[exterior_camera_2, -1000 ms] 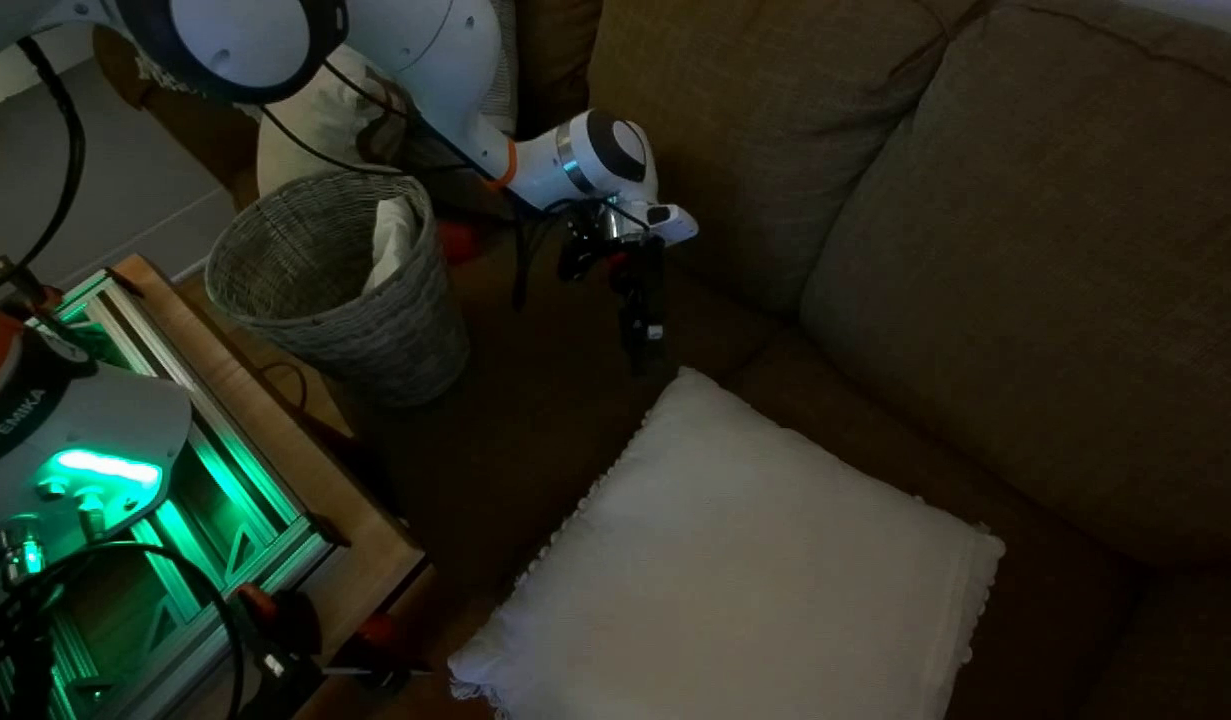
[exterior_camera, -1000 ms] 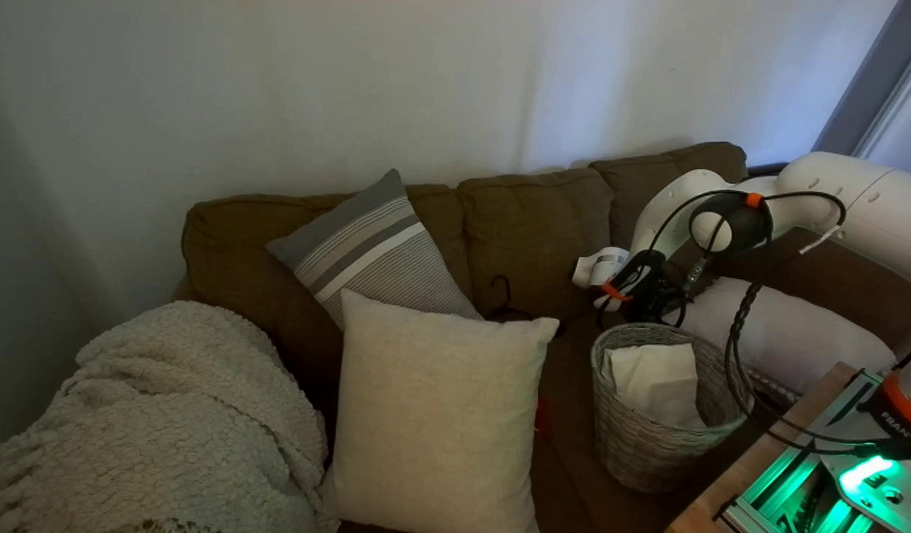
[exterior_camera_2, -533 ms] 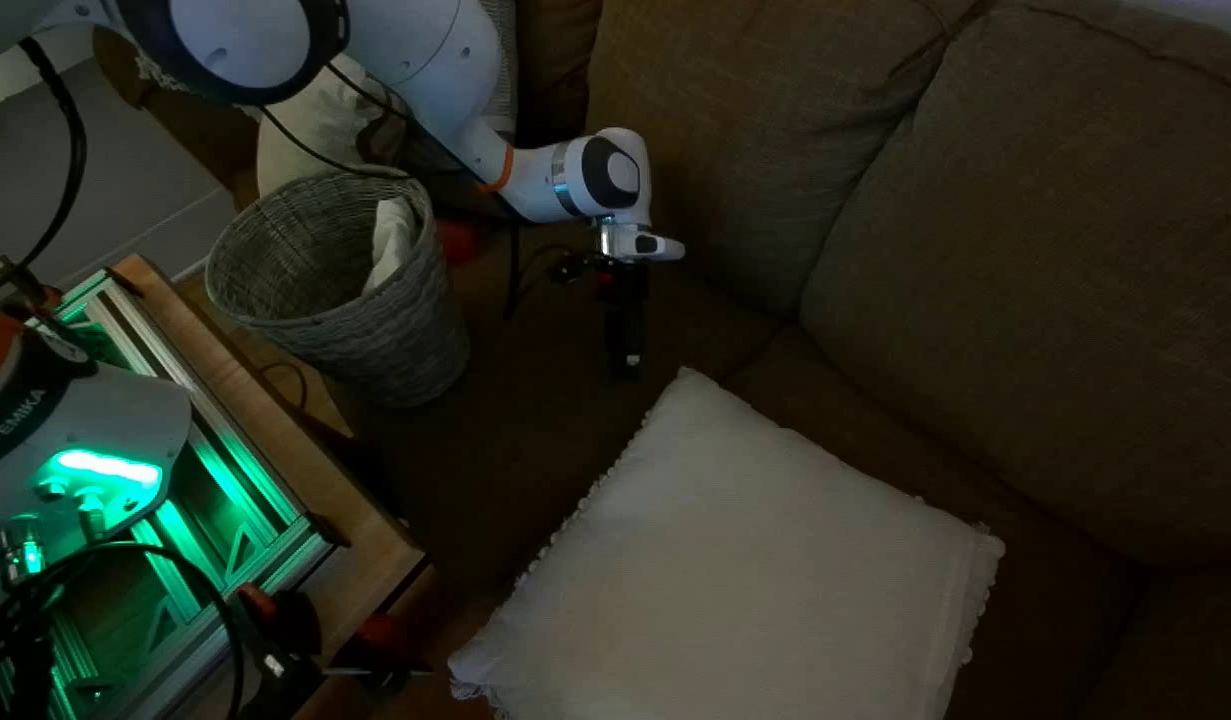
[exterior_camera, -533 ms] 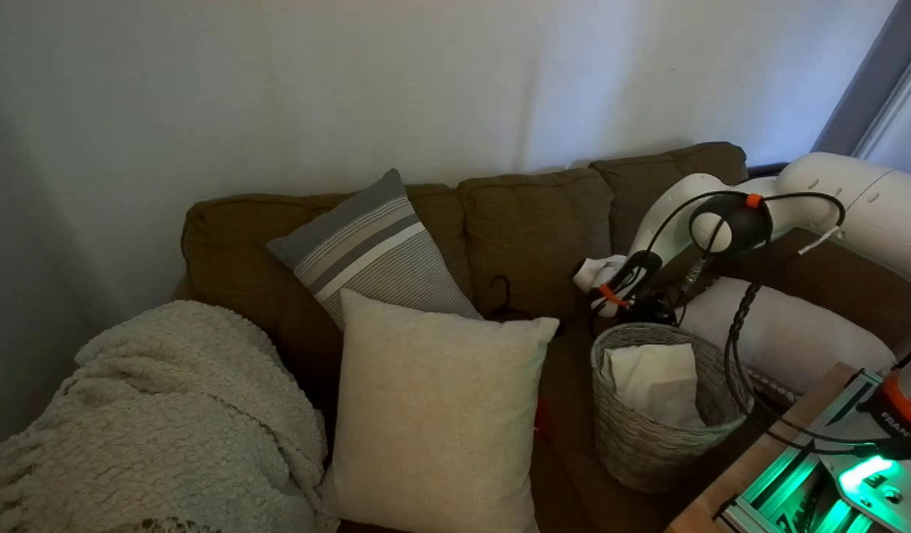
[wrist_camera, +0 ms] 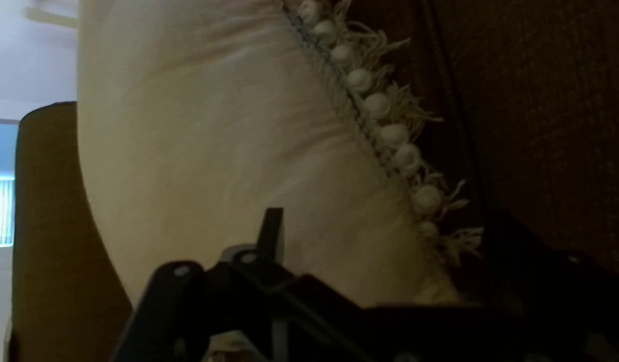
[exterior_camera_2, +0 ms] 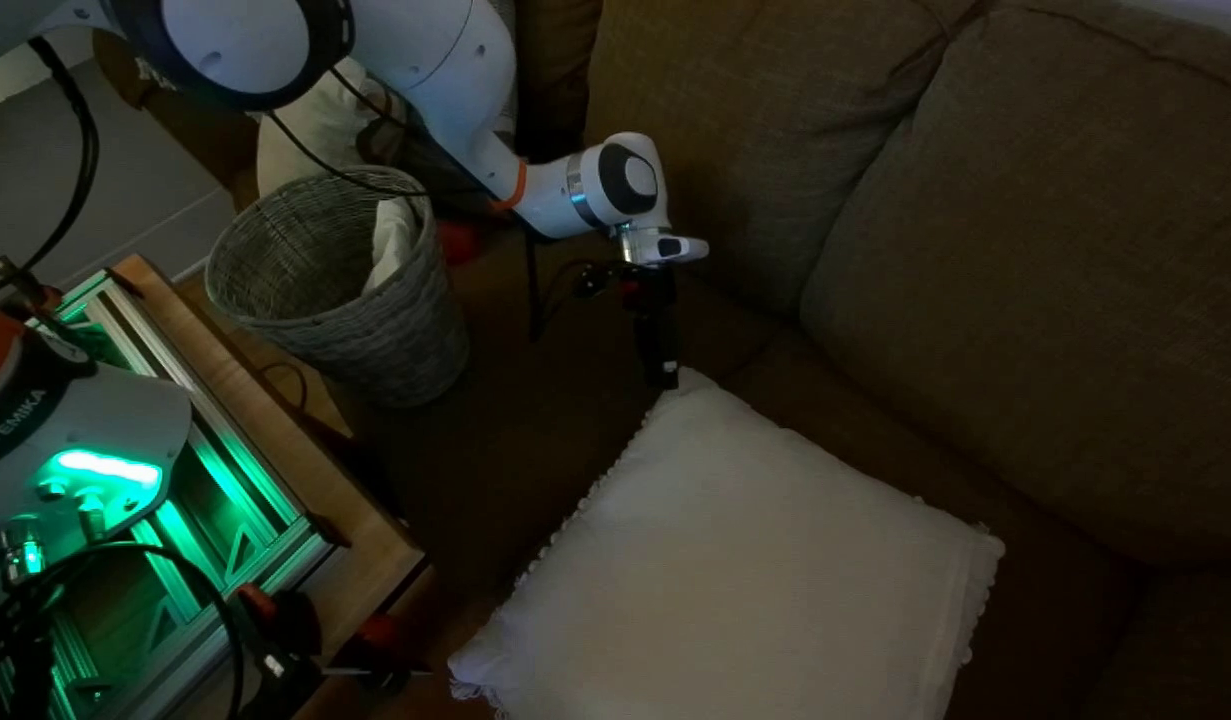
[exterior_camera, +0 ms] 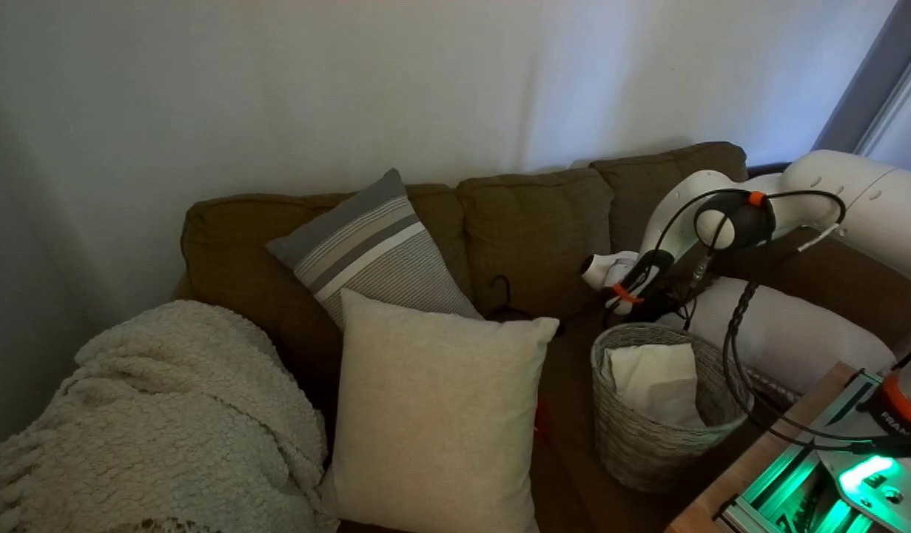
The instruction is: Move the pillow on the right to the left side of the sofa
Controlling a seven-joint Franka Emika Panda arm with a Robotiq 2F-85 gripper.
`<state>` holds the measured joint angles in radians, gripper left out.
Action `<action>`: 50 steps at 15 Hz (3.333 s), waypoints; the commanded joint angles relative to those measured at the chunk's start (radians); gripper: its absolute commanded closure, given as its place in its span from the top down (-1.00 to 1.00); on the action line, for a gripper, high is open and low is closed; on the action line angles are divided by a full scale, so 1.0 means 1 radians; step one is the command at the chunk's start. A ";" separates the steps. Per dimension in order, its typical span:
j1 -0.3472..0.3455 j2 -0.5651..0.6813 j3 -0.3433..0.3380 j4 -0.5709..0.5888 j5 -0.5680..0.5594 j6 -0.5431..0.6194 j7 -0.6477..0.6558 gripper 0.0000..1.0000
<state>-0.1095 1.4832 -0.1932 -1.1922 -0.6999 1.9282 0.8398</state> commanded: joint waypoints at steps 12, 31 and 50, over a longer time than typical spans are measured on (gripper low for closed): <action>0.169 0.003 -0.104 -0.125 -0.249 0.138 0.318 1.00; 0.044 0.003 0.022 -0.163 -0.409 0.099 0.528 1.00; 0.010 0.012 0.037 -0.077 -0.383 0.039 0.504 1.00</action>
<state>-0.0607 1.4829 -0.1878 -1.2913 -1.0737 2.0552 1.3472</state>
